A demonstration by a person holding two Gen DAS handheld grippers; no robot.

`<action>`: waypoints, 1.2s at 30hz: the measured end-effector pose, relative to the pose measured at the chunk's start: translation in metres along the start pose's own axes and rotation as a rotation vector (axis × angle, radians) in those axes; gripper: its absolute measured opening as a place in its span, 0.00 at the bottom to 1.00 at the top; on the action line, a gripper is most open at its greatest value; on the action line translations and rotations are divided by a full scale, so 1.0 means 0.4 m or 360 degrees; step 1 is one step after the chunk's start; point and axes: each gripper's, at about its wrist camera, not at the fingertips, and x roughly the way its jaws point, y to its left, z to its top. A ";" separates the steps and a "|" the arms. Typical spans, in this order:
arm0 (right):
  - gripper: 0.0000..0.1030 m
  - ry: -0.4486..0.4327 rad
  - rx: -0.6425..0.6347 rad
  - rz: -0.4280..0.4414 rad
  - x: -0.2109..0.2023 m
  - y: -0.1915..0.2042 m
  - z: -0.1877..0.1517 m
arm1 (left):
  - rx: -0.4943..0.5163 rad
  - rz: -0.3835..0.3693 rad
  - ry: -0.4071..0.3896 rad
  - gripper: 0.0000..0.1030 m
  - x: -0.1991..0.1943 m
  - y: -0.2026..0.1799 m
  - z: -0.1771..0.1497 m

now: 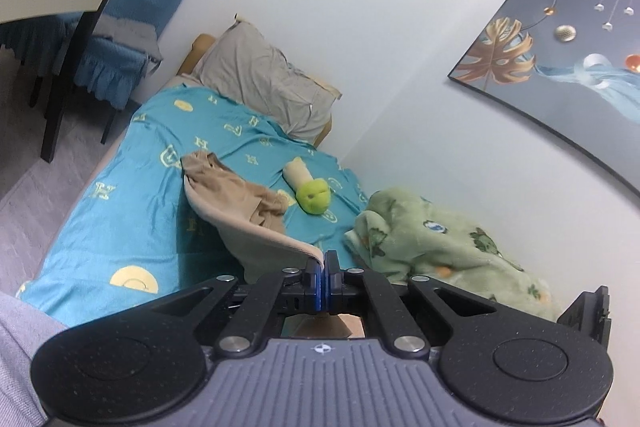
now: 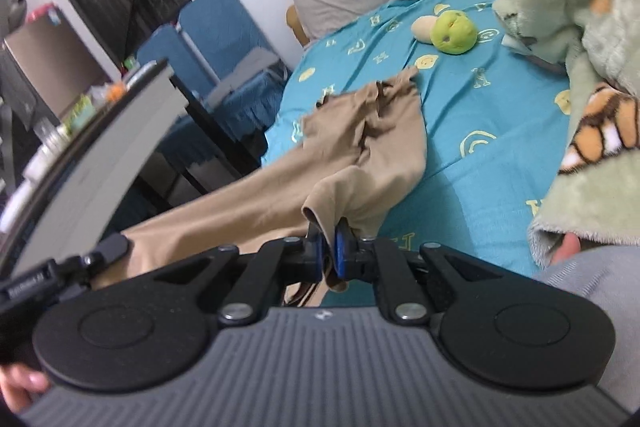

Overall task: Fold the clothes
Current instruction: 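Grasp the hem with the right gripper and fold it up toward the collar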

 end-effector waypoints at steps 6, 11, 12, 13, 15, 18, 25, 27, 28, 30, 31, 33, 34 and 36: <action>0.09 -0.0051 0.0010 -0.0002 0.062 -0.011 0.093 | 0.0035 0.0027 -0.0038 0.01 0.089 0.003 0.081; 0.09 -0.0051 0.0037 -0.0042 0.211 -0.046 0.212 | 0.0098 0.0114 -0.0046 0.01 0.267 0.037 0.187; 0.09 -0.0048 0.0044 -0.0052 0.244 -0.054 0.236 | 0.0105 0.0142 -0.0046 0.01 0.311 0.054 0.205; 0.09 -0.0041 0.0060 -0.0065 0.283 -0.067 0.258 | 0.0112 0.0170 -0.0045 0.01 0.354 0.070 0.223; 0.10 -0.0022 0.0088 -0.0093 0.363 -0.097 0.296 | 0.0127 0.0222 -0.0046 0.01 0.443 0.111 0.254; 0.10 0.0009 0.0118 -0.0156 0.489 -0.139 0.335 | 0.0154 0.0292 -0.0011 0.01 0.572 0.186 0.266; 0.10 0.0206 0.0131 -0.0312 0.763 -0.236 0.332 | 0.0223 0.0425 0.0144 0.02 0.828 0.352 0.233; 0.10 0.0259 0.0100 -0.0358 0.815 -0.249 0.319 | 0.0231 0.0447 0.0203 0.02 0.878 0.391 0.210; 0.11 0.0280 0.0083 -0.0379 0.834 -0.254 0.313 | 0.0235 0.0458 0.0233 0.02 0.902 0.410 0.199; 0.11 0.0308 0.0052 -0.0414 0.862 -0.262 0.305 | 0.0244 0.0479 0.0288 0.02 0.947 0.445 0.177; 0.12 0.0309 0.0046 -0.0419 0.865 -0.263 0.306 | 0.0257 0.0485 0.0285 0.03 0.941 0.434 0.176; 0.12 0.0305 0.0044 -0.0421 0.866 -0.263 0.311 | 0.0283 0.0497 0.0280 0.11 0.928 0.412 0.175; 0.12 0.0296 0.0035 -0.0422 0.862 -0.258 0.313 | 0.0296 0.0502 0.0277 0.23 0.922 0.401 0.174; 0.12 0.0279 0.0013 -0.0425 0.853 -0.246 0.317 | 0.0321 0.0514 0.0272 0.45 0.909 0.379 0.173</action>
